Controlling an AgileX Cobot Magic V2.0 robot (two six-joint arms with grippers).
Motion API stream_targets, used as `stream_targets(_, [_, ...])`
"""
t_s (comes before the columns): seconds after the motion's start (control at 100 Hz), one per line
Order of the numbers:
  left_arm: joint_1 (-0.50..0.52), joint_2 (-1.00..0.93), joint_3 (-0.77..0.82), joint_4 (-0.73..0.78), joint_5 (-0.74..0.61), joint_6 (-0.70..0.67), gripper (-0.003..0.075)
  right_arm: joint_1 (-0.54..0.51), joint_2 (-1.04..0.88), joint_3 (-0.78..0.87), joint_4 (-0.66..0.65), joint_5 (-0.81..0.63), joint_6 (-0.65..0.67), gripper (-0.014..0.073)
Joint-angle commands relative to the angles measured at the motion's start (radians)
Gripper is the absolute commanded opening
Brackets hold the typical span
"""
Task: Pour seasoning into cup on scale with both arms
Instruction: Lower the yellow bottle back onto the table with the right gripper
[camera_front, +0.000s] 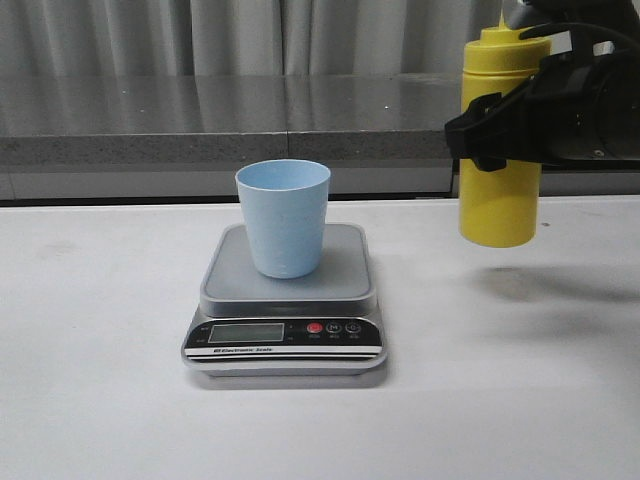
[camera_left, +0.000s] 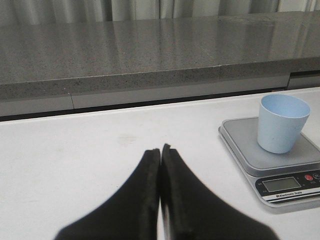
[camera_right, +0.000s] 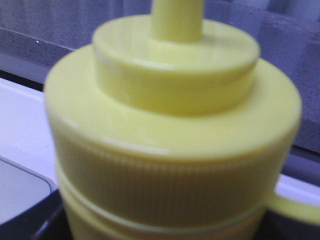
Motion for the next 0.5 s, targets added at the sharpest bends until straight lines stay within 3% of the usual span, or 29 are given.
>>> stream_targets(0.0, [0.0, 0.013, -0.026, -0.017, -0.075, -0.001, -0.002, 0.001, -0.045, -0.016, -0.028, -0.111, 0.035, 0.036])
stream_targets(0.49, [0.0, 0.013, -0.026, -0.017, -0.075, -0.001, -0.002, 0.001, 0.041, -0.013, -0.065, -0.122, 0.038, 0.036])
